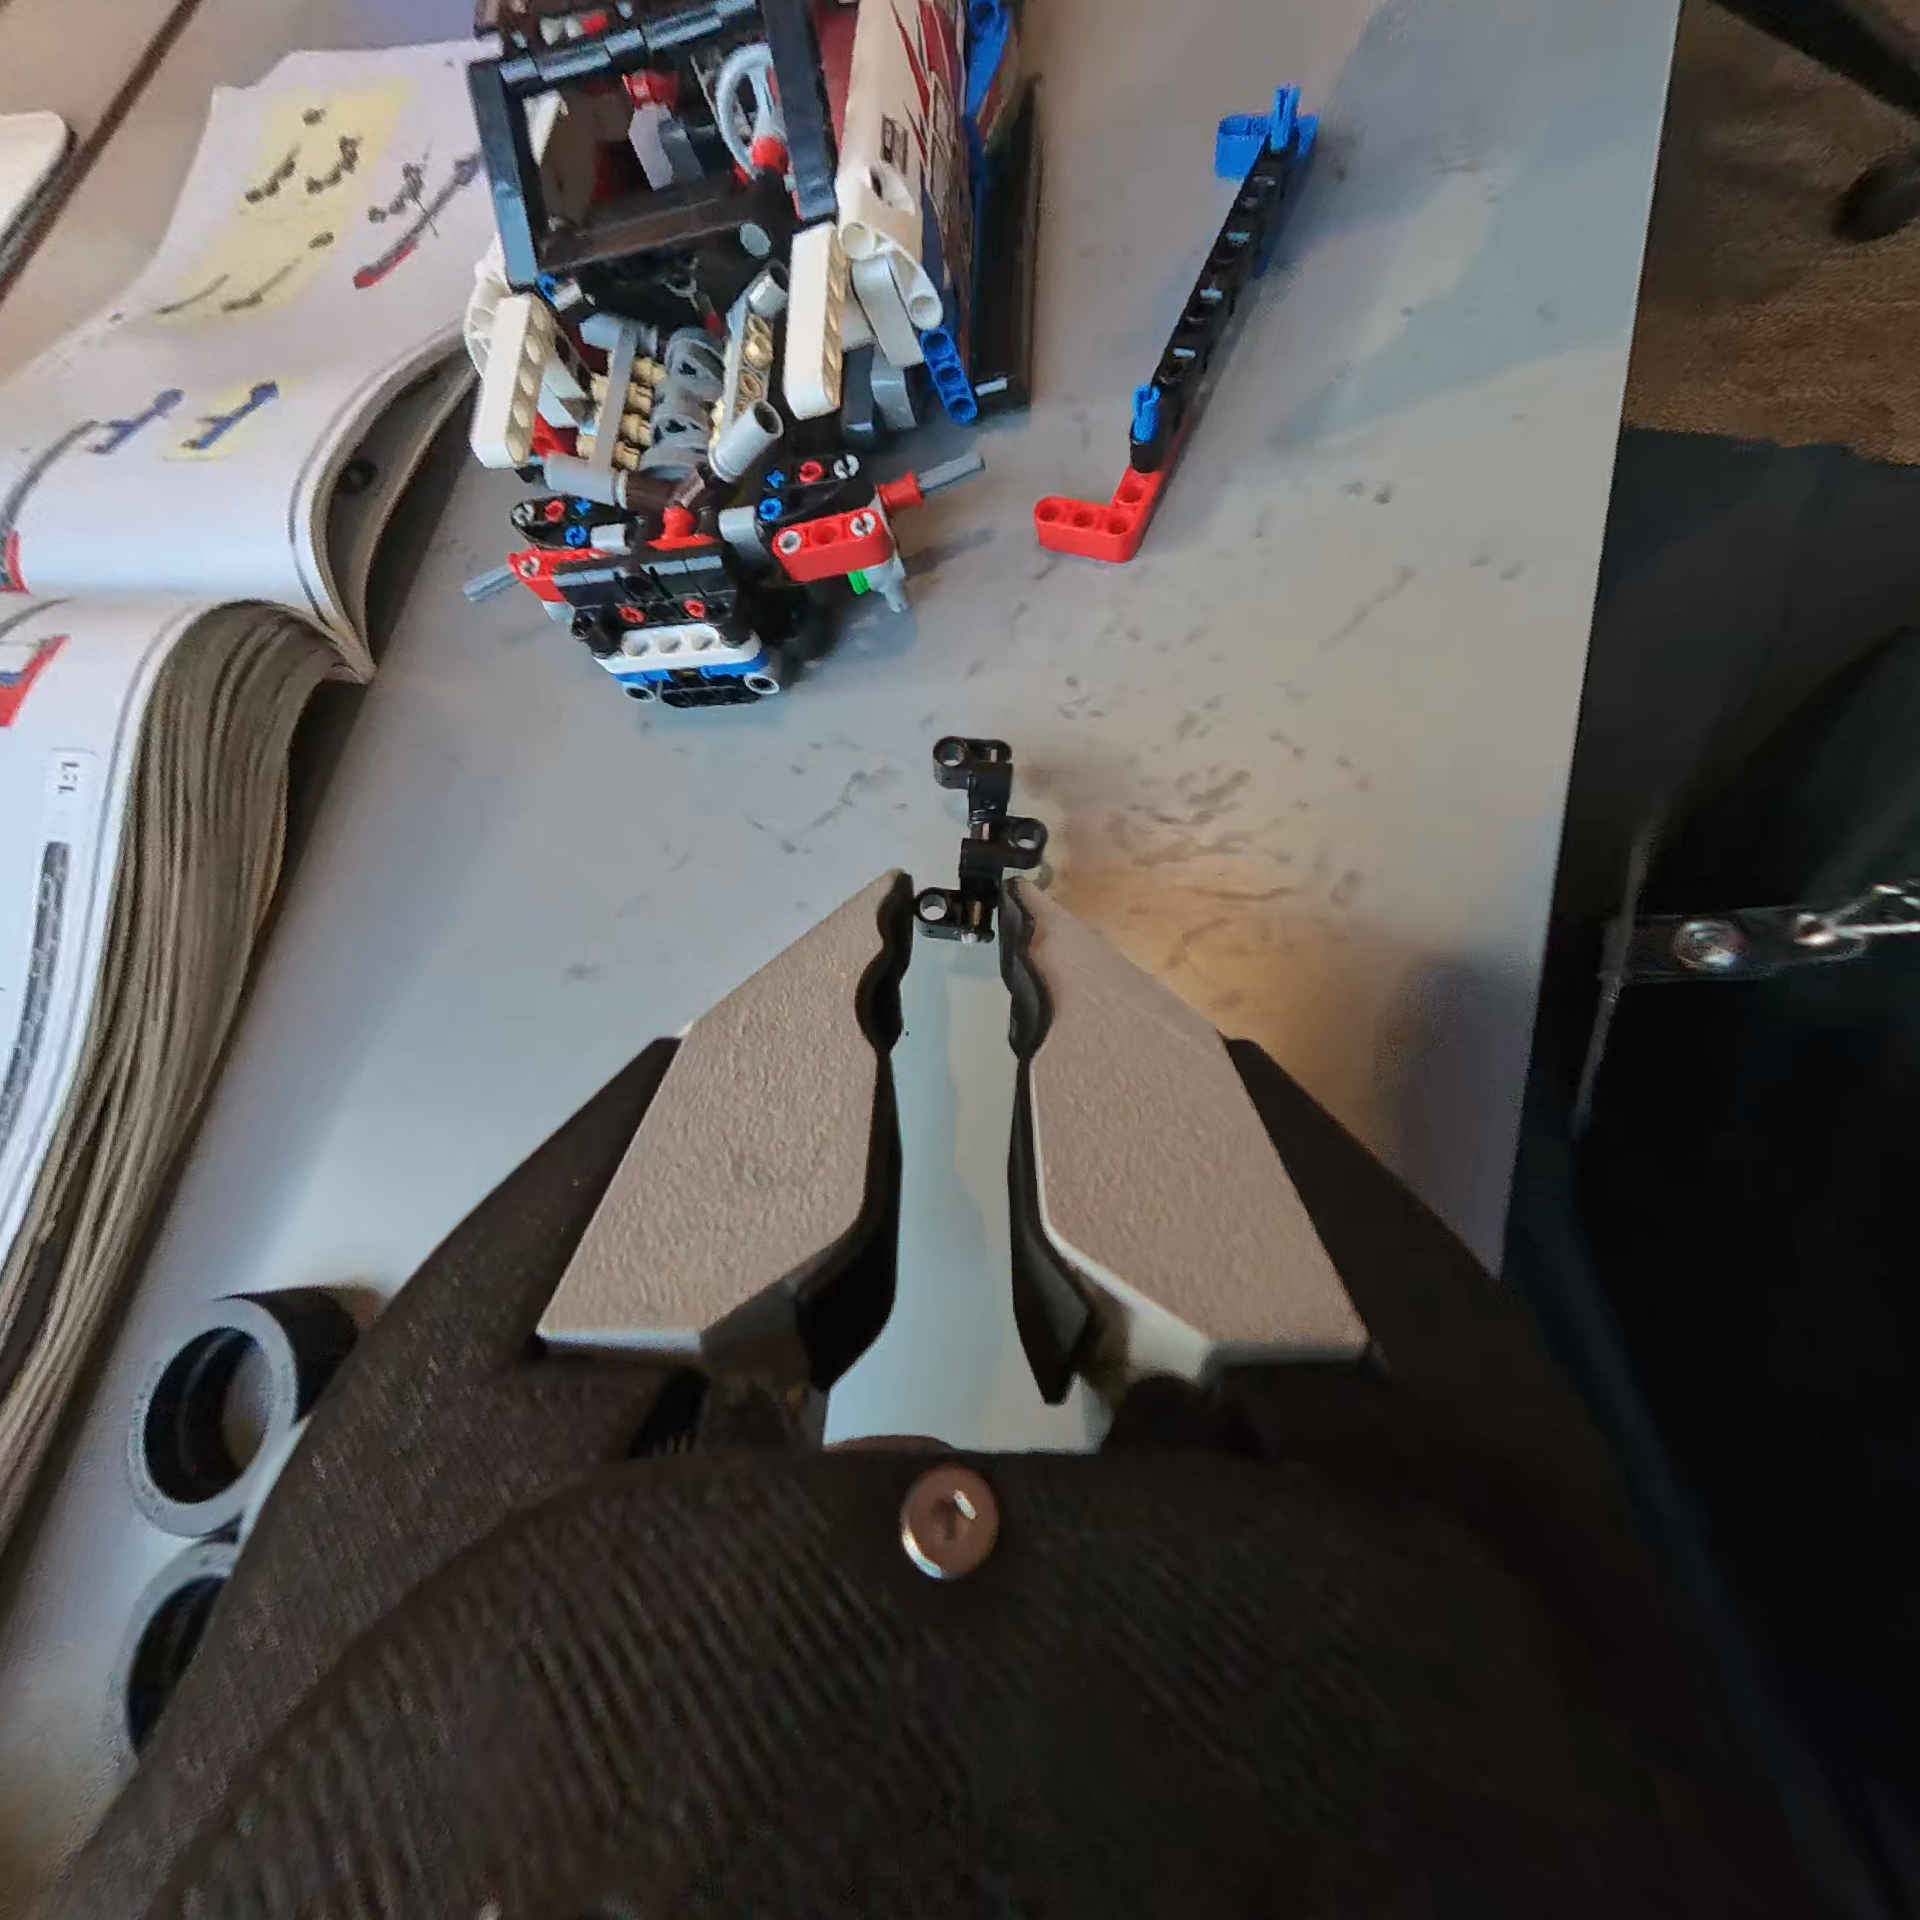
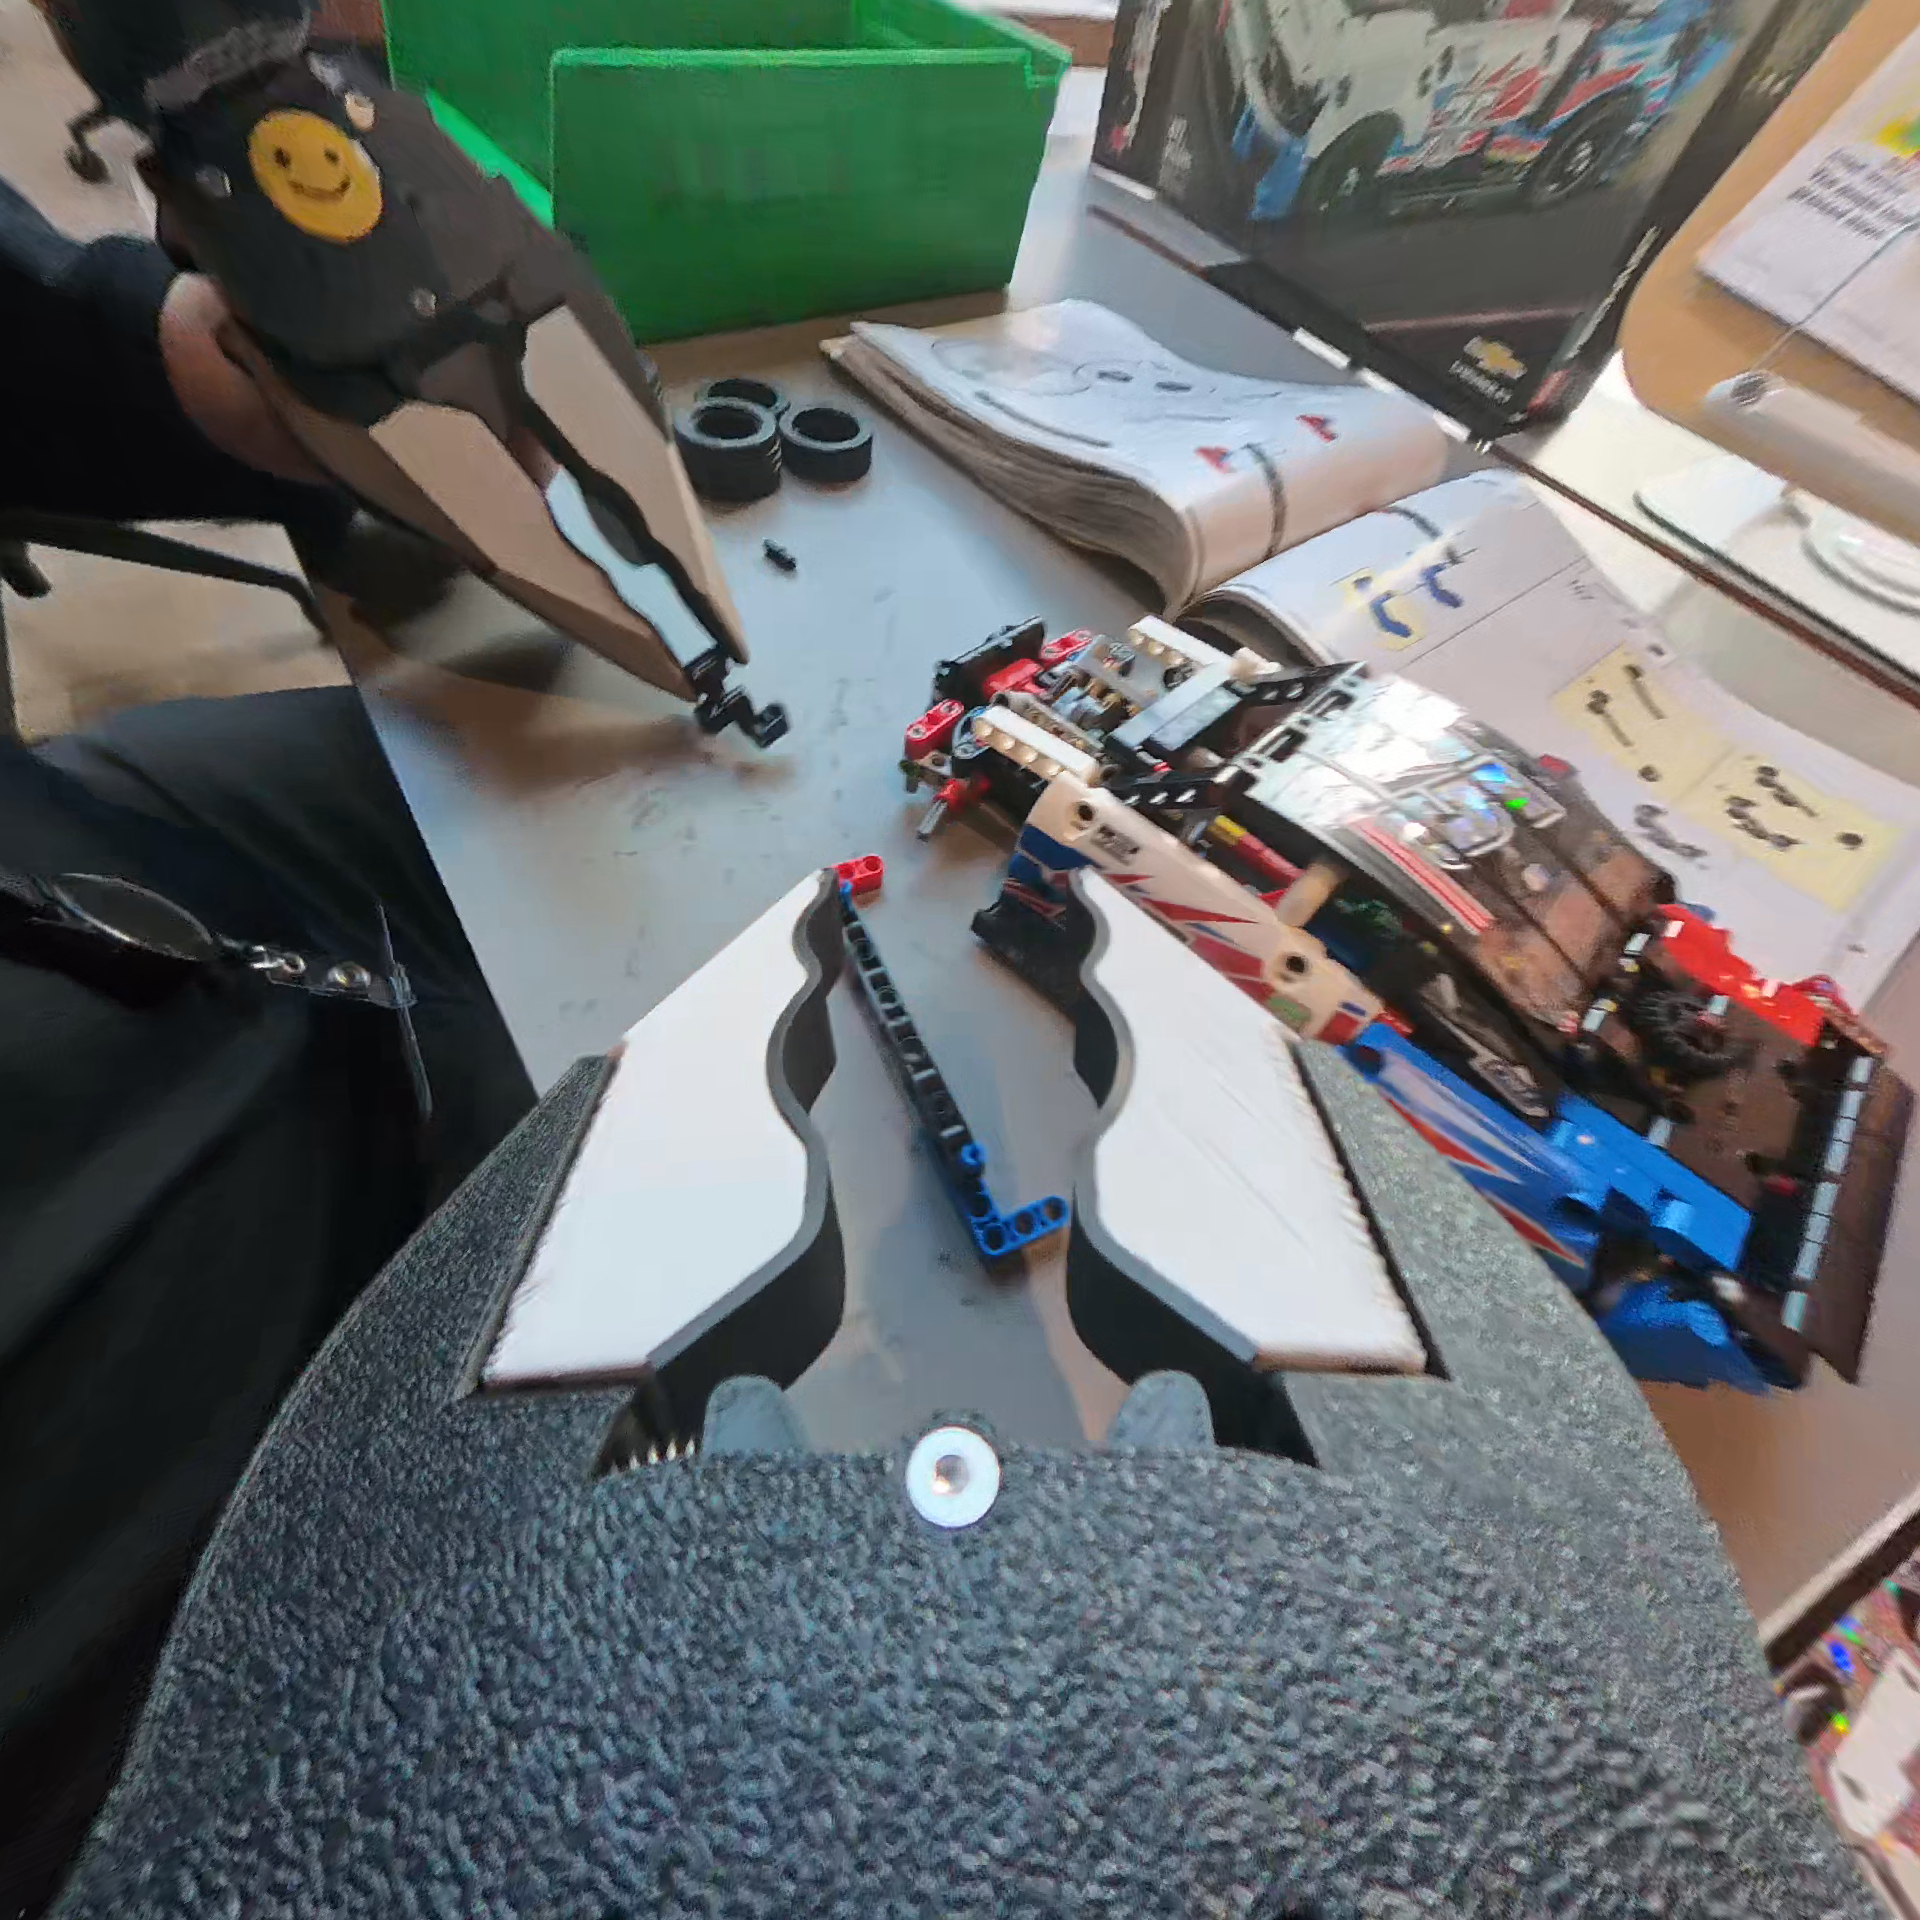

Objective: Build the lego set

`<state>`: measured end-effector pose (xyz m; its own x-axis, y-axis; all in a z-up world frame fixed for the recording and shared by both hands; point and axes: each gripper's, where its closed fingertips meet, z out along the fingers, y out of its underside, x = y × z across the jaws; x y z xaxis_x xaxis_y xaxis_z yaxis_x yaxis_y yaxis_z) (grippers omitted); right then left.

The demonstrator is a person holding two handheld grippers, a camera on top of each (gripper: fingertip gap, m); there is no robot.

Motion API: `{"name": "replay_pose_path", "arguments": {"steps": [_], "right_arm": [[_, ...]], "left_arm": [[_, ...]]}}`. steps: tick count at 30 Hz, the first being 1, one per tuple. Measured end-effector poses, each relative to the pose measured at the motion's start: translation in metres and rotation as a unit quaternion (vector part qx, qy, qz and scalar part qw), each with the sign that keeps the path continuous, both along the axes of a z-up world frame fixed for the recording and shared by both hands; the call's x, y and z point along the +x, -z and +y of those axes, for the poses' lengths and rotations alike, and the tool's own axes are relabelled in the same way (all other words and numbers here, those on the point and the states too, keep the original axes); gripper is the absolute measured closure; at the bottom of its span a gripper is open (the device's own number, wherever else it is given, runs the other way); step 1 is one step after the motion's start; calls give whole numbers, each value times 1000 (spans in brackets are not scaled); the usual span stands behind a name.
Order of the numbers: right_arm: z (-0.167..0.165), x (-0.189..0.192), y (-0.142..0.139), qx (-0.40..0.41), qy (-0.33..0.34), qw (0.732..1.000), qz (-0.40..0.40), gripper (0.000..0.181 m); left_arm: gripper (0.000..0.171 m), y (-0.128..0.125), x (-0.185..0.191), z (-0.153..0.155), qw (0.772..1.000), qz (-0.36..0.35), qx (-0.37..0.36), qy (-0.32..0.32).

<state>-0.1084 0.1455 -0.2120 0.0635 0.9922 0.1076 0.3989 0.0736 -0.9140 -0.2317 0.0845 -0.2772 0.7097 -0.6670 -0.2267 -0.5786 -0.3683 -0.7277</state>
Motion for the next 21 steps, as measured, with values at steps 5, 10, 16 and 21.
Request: {"name": "replay_pose_path", "arguments": {"steps": [5, 10, 16, 21], "right_arm": [[44, 24, -18, -22, 32, 997, 71, 135], [89, 46, 0, -15, 74, 995, 70, 128], [103, 53, -14, 0, 56, 991, 121, 142], [106, 53, -20, -15, 38, 989, 144, 146]], "left_arm": [[158, 6, 1, -2, 1000, 23, -7, -15], [154, 6, 1, 0, 1000, 2, -18, -20], [159, 7, 3, -1, 1000, 0, -21, -15], [159, 7, 4, 0, 1000, -1, -21, -14]]}}
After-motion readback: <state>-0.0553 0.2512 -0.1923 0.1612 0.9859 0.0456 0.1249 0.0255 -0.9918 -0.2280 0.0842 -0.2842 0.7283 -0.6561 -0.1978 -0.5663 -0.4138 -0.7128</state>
